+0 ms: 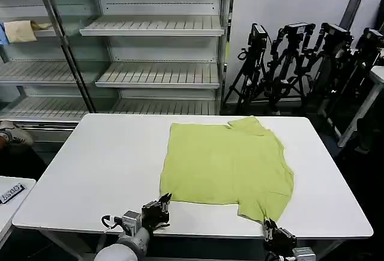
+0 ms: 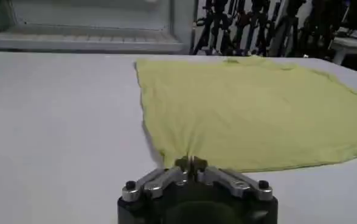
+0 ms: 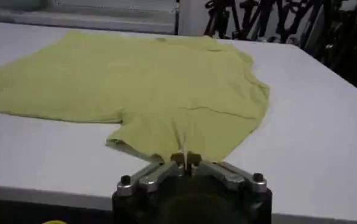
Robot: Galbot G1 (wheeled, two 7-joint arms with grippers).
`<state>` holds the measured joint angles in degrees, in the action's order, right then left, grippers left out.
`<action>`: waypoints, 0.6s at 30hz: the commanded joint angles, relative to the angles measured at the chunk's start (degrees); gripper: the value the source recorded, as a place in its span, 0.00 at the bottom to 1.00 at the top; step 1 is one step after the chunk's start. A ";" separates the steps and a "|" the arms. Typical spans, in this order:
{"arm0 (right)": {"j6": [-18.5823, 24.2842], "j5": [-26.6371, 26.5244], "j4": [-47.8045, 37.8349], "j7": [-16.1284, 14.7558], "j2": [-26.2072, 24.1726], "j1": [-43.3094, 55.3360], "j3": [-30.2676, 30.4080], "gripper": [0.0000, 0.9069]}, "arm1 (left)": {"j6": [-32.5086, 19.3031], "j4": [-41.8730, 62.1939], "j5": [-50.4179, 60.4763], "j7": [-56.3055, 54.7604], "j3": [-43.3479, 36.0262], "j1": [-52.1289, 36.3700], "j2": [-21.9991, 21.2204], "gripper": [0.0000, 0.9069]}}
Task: Fold and organize the clothes.
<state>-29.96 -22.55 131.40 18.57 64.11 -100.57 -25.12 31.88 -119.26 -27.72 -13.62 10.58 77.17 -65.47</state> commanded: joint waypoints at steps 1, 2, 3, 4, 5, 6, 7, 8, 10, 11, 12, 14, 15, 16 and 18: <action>1.65 -1.42 1.93 -0.33 0.00 -0.56 -0.53 0.00 | -1.46 -3.52 -1.33 0.78 0.62 1.49 -0.15 0.06; 1.71 -1.65 2.34 -0.34 -0.04 -0.77 -0.69 0.00 | -1.69 -4.46 -1.32 0.84 0.84 2.15 -0.18 0.06; 1.81 -1.87 3.52 -0.43 -0.14 -1.52 -1.13 0.00 | -2.32 -6.12 -1.34 1.02 1.49 3.09 -0.20 0.06; 1.88 -1.92 4.37 -0.51 -0.27 -2.17 -1.50 0.00 | -2.59 -7.00 -1.42 1.10 1.99 4.01 -0.15 0.06; 1.92 -1.92 4.73 -0.51 -0.33 -2.48 -1.63 0.00 | -2.70 -8.45 -1.45 1.10 2.41 4.77 -0.06 0.06; 2.08 -1.81 6.08 -0.67 -0.46 -3.80 -2.41 0.00 | -2.81 -9.57 -1.44 1.08 2.84 5.69 -0.01 0.06; 2.14 -1.78 6.68 -0.72 -0.46 -4.18 -2.51 0.00 | -2.85 -10.70 -1.54 1.07 3.58 6.73 0.01 0.06; 2.48 -1.01 7.71 -0.92 -0.44 -5.23 -2.97 0.00 | -2.82 -11.54 -1.74 0.96 4.35 7.39 -0.10 0.06; 3.05 0.38 9.53 -1.21 -0.16 -7.10 -3.93 0.00 | -2.84 -13.04 -1.73 0.71 6.23 9.25 -0.80 0.06; 3.11 0.42 10.00 -1.22 0.01 -7.78 -4.33 0.00 | -2.93 -14.06 -1.74 0.59 6.89 10.35 -0.96 0.04; 3.13 0.38 11.20 -1.26 0.20 -8.52 -4.81 0.00 | -2.95 -14.76 -1.89 0.52 7.49 10.92 -0.97 0.06; 3.13 0.23 12.85 -1.34 0.27 -10.05 -6.04 0.00 | -3.06 -16.38 -2.21 0.43 8.42 12.61 -0.91 0.06; 3.13 0.12 13.55 -1.33 0.22 -10.49 -6.51 0.00 | -3.12 -17.08 -2.19 0.46 8.63 13.25 -0.82 0.04; 3.13 0.05 14.30 -1.30 0.22 -10.95 -7.10 0.00 | -3.23 -18.02 -2.07 0.51 8.78 14.10 -0.75 0.06; 3.10 0.02 15.32 -1.35 0.24 -11.41 -7.85 0.00 | -3.41 -19.20 -1.78 0.63 8.90 15.19 -0.78 0.06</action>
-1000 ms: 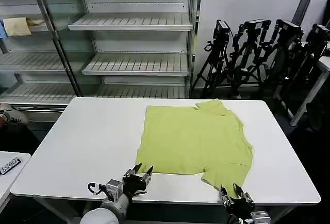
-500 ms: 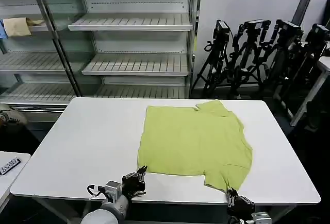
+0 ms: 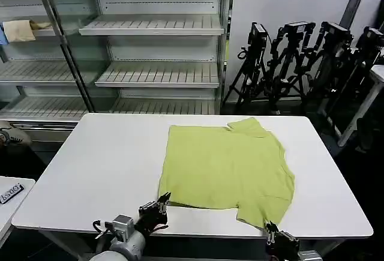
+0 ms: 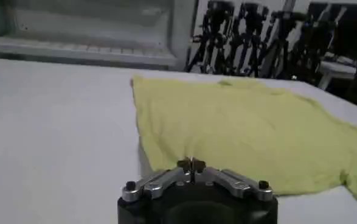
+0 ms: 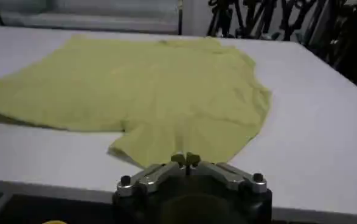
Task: Fold and organize the clothes.
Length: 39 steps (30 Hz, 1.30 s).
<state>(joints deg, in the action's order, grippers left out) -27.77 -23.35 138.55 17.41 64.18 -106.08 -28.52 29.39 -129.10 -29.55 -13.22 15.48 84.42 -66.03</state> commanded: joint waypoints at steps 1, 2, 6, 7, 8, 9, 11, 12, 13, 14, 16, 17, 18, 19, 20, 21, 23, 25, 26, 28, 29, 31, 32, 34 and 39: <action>0.86 0.71 8.51 -0.15 0.19 -6.00 -4.76 0.00 | -0.96 -9.69 0.33 0.25 4.03 8.18 -0.32 0.06; 0.81 0.66 8.75 -0.13 0.23 -6.00 -4.95 0.00 | -1.03 -9.87 0.43 0.24 4.06 8.36 -0.38 0.06; 0.37 -0.08 10.03 0.01 0.29 -6.02 -6.15 0.00 | -0.92 -11.43 0.09 0.07 4.91 8.79 0.14 0.06; 0.17 -0.71 10.66 0.03 0.15 -5.95 -6.78 0.00 | -0.90 -12.37 -0.32 0.07 5.36 9.01 0.59 0.06; -0.02 -1.49 11.16 0.07 0.02 -5.75 -7.48 0.00 | -0.81 -12.89 -0.67 0.08 5.77 9.07 0.98 0.06; -0.25 -2.36 11.45 0.15 -0.13 -5.29 -8.15 0.00 | -0.81 -13.42 -0.79 0.10 6.21 8.94 1.38 0.06; -0.81 -4.05 11.45 0.25 -0.50 -3.51 -9.07 0.00 | -0.84 -13.48 -0.79 0.16 6.90 8.28 2.42 0.06; -0.91 -4.27 11.45 0.23 -0.62 -2.85 -9.14 0.00 | -0.83 -13.27 -0.98 0.17 7.03 7.78 2.88 0.06; -1.07 -4.87 10.83 0.24 -0.95 -0.97 -9.04 0.00 | -0.80 -12.24 -1.28 0.21 7.08 7.14 3.31 0.06; -1.20 -4.93 10.33 0.27 -1.08 0.14 -8.90 0.00 | -0.74 -11.19 -1.34 0.26 6.90 6.52 3.68 0.06; -1.10 -5.01 7.97 0.23 -1.65 3.28 -8.00 0.00 | -0.81 -8.87 -0.63 0.66 6.19 5.22 4.14 0.06; -1.05 -5.07 7.03 0.20 -1.93 4.50 -7.43 0.00 | -0.75 -7.50 -0.47 1.11 5.79 4.32 4.36 0.06; -1.04 -5.06 6.44 0.12 -2.15 5.30 -7.27 0.00 | -0.65 -6.38 -0.47 1.46 5.23 3.71 4.65 0.04; -1.02 -5.17 5.41 -0.04 -2.67 6.68 -6.51 0.00 | -0.66 -5.51 -0.16 1.60 4.80 2.89 4.83 0.04; -1.03 -5.32 4.66 -0.10 -2.98 7.66 -6.22 0.00 | -0.73 -4.23 0.08 1.91 4.36 1.89 4.98 0.06; -1.05 -5.54 3.76 -0.22 -3.79 8.88 -5.66 0.00 | -0.73 -2.80 0.17 2.10 3.75 0.72 5.32 0.06; -1.04 -5.95 2.21 -0.32 -4.68 10.03 -5.11 0.00 | -0.73 -1.40 0.13 2.29 2.98 -0.63 5.74 0.06; -0.99 -6.75 0.51 -0.32 -5.88 11.82 -4.59 0.00 | -0.67 -0.14 0.03 2.48 2.29 -2.32 6.13 0.06; -1.01 -7.12 -0.67 -0.22 -6.19 12.65 -4.42 0.00 | -0.66 0.19 -0.01 2.56 2.08 -3.13 6.24 0.06; -1.01 -7.78 -2.47 -0.22 -6.85 14.20 -4.05 0.00 | -0.67 1.88 -0.09 2.63 1.27 -4.95 6.33 0.06; -1.01 -8.22 -3.23 -0.23 -7.06 14.91 -3.93 0.00 | -0.66 2.43 -0.11 2.62 1.03 -5.60 6.35 0.04; -1.00 -8.58 -4.41 -0.24 -7.36 16.35 -3.52 0.00 | -0.67 3.84 -0.29 2.59 0.38 -7.40 6.32 0.06; -0.99 -8.81 -5.27 -0.27 -7.48 17.04 -3.34 0.00 | -0.66 4.43 -0.42 2.58 0.01 -8.19 6.32 0.06; -0.94 -8.94 -6.68 -0.33 -7.70 18.35 -2.75 0.00 | -0.67 5.67 -0.77 2.58 -0.59 -9.32 6.28 0.06; -0.96 -8.86 -9.57 -0.33 -8.42 22.30 -0.58 0.00 | -0.45 8.92 -2.68 2.63 -2.06 -13.60 6.04 0.04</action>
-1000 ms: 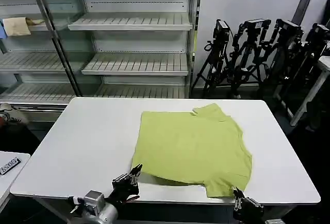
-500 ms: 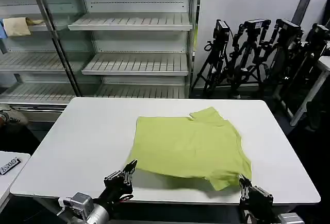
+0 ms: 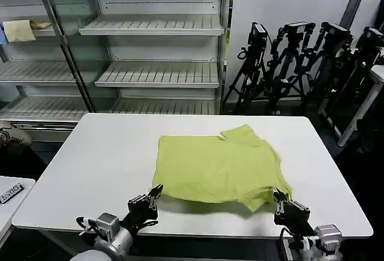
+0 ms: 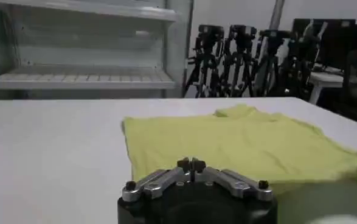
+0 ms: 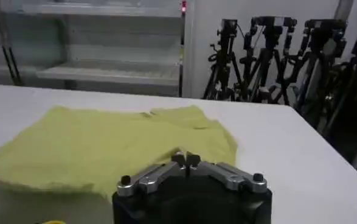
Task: Fold and organize the clothes.
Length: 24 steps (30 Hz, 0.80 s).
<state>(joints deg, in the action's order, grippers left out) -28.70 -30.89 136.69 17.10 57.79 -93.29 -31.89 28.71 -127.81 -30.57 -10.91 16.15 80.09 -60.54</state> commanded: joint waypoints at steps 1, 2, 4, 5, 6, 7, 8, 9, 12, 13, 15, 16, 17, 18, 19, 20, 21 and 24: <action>-0.03 -1.31 -7.81 -0.02 -2.07 9.65 2.95 0.00 | 0.26 8.05 -1.65 0.33 -3.02 -9.85 0.48 0.04; -0.06 -1.22 -8.55 -0.01 -2.21 10.63 3.60 0.00 | 0.27 8.52 -1.63 0.32 -3.44 -10.36 0.37 0.06; -0.12 -1.25 -9.09 -0.05 -2.31 11.52 4.04 0.00 | 0.31 9.75 -1.60 0.31 -4.21 -11.80 0.08 0.06; -0.16 -1.27 -9.22 -0.11 -2.34 11.83 4.11 0.00 | 0.31 9.98 -1.60 0.30 -4.39 -12.01 -0.03 0.06; -0.18 -1.28 -9.79 -0.16 -2.35 12.54 4.31 0.00 | 0.32 10.51 -1.57 0.30 -4.64 -12.66 -0.16 0.06; -0.17 -1.25 -10.22 -0.24 -2.34 13.04 4.48 0.00 | 0.32 10.98 -1.55 0.30 -4.86 -13.32 -0.27 0.04; -0.17 -1.20 -10.70 -0.27 -2.32 13.56 4.71 0.00 | 0.31 11.60 -1.52 0.28 -5.01 -13.71 -0.36 0.06; -0.23 -1.14 -11.17 -0.32 -2.32 14.08 5.12 0.00 | 0.28 12.13 -1.44 0.26 -5.19 -14.21 -0.49 0.04; -0.62 -0.99 -12.34 -0.74 -2.75 15.83 6.13 0.00 | 0.17 13.62 -0.54 0.33 -5.69 -15.33 -0.74 0.06; -0.78 -0.99 -12.68 -0.98 -2.99 16.38 6.44 0.00 | 0.00 14.13 0.03 0.41 -5.86 -15.69 -0.78 0.06; -1.34 -0.99 -13.24 -1.34 -3.60 17.53 7.19 0.00 | -0.09 14.65 0.38 0.51 -6.04 -16.23 -0.86 0.04; -1.52 -0.98 -13.56 -1.63 -3.97 18.08 7.52 0.00 | -0.15 14.85 0.57 0.53 -6.16 -16.50 -0.88 0.06; -1.64 -0.91 -13.93 -1.78 -4.19 18.71 8.06 0.00 | -0.23 15.10 1.07 0.59 -6.26 -16.76 -0.93 0.06; -1.77 -0.76 -14.33 -1.93 -4.35 19.37 8.61 0.00 | -0.32 15.46 1.65 0.66 -6.44 -17.04 -0.99 0.06; -1.90 -0.54 -14.77 -2.09 -4.42 19.81 9.14 0.00 | -0.53 15.82 2.26 0.75 -6.56 -17.30 -1.08 0.06; -2.04 -0.38 -15.09 -2.24 -4.45 20.18 9.77 0.00 | -0.74 16.34 2.86 0.84 -6.70 -17.62 -1.20 0.06; -2.11 -0.12 -15.43 -2.32 -4.43 20.59 10.41 0.00 | -0.83 16.64 3.63 0.90 -6.82 -17.79 -1.32 0.06; -2.31 0.74 -16.43 -2.67 -4.22 21.53 11.90 0.00 | -1.27 17.74 5.42 1.03 -7.11 -18.29 -1.59 0.04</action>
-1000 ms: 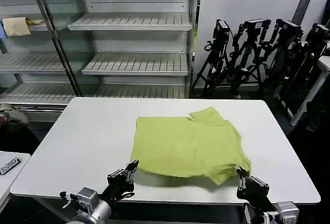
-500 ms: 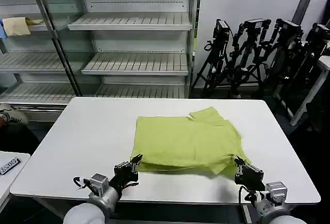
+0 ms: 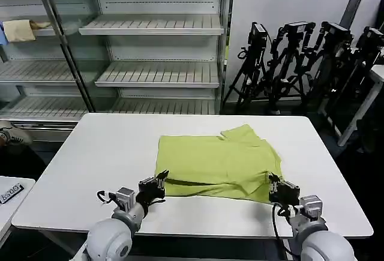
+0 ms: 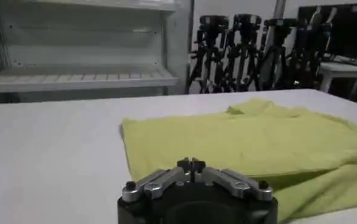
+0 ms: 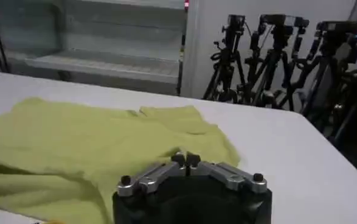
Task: Fold and organize the clothes.
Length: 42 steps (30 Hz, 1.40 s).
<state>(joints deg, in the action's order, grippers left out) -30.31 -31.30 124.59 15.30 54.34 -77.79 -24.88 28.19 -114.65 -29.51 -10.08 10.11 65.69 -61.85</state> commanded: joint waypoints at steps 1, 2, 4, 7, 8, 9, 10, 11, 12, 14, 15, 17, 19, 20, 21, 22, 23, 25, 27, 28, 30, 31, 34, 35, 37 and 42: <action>-0.78 1.35 -4.69 -0.94 -0.70 6.30 5.44 0.00 | -0.75 4.79 4.66 0.24 -1.17 -3.94 -0.30 0.06; -0.79 1.62 -5.00 -0.98 -0.61 6.64 5.91 0.00 | -0.77 4.90 4.95 0.27 -1.29 -4.01 -0.32 0.06; -0.71 2.06 -5.58 -1.06 -0.46 7.08 6.62 0.00 | -1.07 5.49 5.90 0.32 -1.54 -4.21 -0.47 0.04; -0.62 2.58 -6.51 -1.01 -0.12 7.76 7.38 0.00 | -1.33 6.05 6.42 0.32 -1.76 -4.57 -0.75 0.06; -0.55 2.74 -6.73 -1.01 -0.01 7.90 7.52 0.00 | -1.47 6.50 7.04 0.31 -1.82 -4.83 -0.86 0.07; -0.52 2.84 -6.94 -0.98 0.07 7.90 7.53 0.00 | -1.61 6.61 7.23 0.33 -1.84 -4.88 -0.91 0.07; -0.53 2.91 -7.05 -0.98 0.14 7.92 7.56 0.00 | -1.67 6.81 7.46 0.32 -1.85 -4.96 -0.95 0.08; -0.69 3.32 -7.29 -0.95 0.33 7.92 7.63 0.00 | -1.65 6.84 7.49 0.34 -1.83 -4.97 -0.97 0.10; -0.83 3.60 -7.35 -0.99 0.39 7.88 7.62 0.46 | -1.50 6.76 7.48 0.39 -1.80 -4.86 -0.96 0.31; -0.95 4.21 -7.23 -1.27 0.64 7.71 7.51 1.00 | -1.25 6.14 7.48 0.42 -1.57 -4.29 -0.92 1.00; -0.80 4.34 -7.01 -1.33 0.83 7.55 7.29 1.00 | -1.17 5.51 7.42 0.41 -1.42 -3.90 -0.90 1.00; -0.17 4.31 -6.48 -1.48 1.06 7.00 6.73 1.00 | -1.09 4.24 7.40 0.41 -1.00 -2.78 -0.91 1.00; 0.58 4.37 -6.04 -1.53 1.23 6.32 5.82 1.00 | -1.06 3.26 7.41 0.39 -0.62 -1.91 -0.97 1.00; 1.19 4.48 -5.55 -1.63 1.30 5.51 5.11 1.00 | -1.07 2.22 7.38 0.34 -0.06 -0.98 -1.16 1.00; 1.55 4.54 -5.11 -1.73 1.32 4.77 4.32 1.00 | -1.09 1.40 7.32 0.28 0.21 -0.46 -1.19 1.00; 1.83 4.62 -4.60 -1.76 1.32 3.94 3.61 1.00 | -1.09 0.81 7.28 0.26 0.57 -0.04 -1.19 1.00; 2.07 4.68 -4.12 -1.74 1.35 3.15 2.91 1.00 | -1.10 0.09 7.25 0.20 1.02 1.14 -1.16 1.00; 2.53 4.73 -2.88 -1.69 1.46 1.05 0.56 1.00 | -1.15 -1.62 6.96 -0.11 1.98 3.02 -1.18 1.00; 2.73 4.62 -1.15 -1.57 1.61 -2.03 -1.47 1.00 | -1.18 -3.12 6.35 -0.49 2.70 4.78 -1.19 1.00; 2.91 4.54 -0.48 -1.53 1.72 -3.19 -2.77 1.00 | -1.17 -3.61 5.58 -0.89 3.06 5.98 -1.25 1.00; 3.10 3.91 0.75 -1.42 2.06 -6.76 -6.39 1.00 | -1.18 -3.84 4.66 -1.53 3.61 7.55 -1.43 1.00; 3.16 3.51 1.03 -1.38 2.17 -8.05 -7.56 1.00 | -1.12 -3.61 3.96 -1.94 3.65 7.86 -1.52 1.00; 3.20 2.51 1.29 -1.20 2.47 -11.04 -9.89 1.00 | -1.00 -2.70 3.19 -2.57 3.49 8.66 -1.76 1.00; 3.19 2.14 1.25 -1.10 2.55 -12.30 -10.83 1.00 | -0.77 -2.34 2.83 -2.91 3.33 8.71 -2.01 1.00; 3.24 1.82 0.81 -0.96 2.77 -13.38 -11.78 1.00 | -0.39 -1.74 2.67 -3.13 2.98 8.56 -2.25 1.00; 3.62 0.54 -1.43 -0.86 3.38 -15.41 -13.27 1.00 | 0.97 0.20 3.15 -4.48 2.16 7.68 -2.52 1.00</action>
<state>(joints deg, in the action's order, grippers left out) -27.35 -28.79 123.44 14.33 57.15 -84.94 -31.49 27.74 -115.29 -25.41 -12.76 12.27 71.17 -64.15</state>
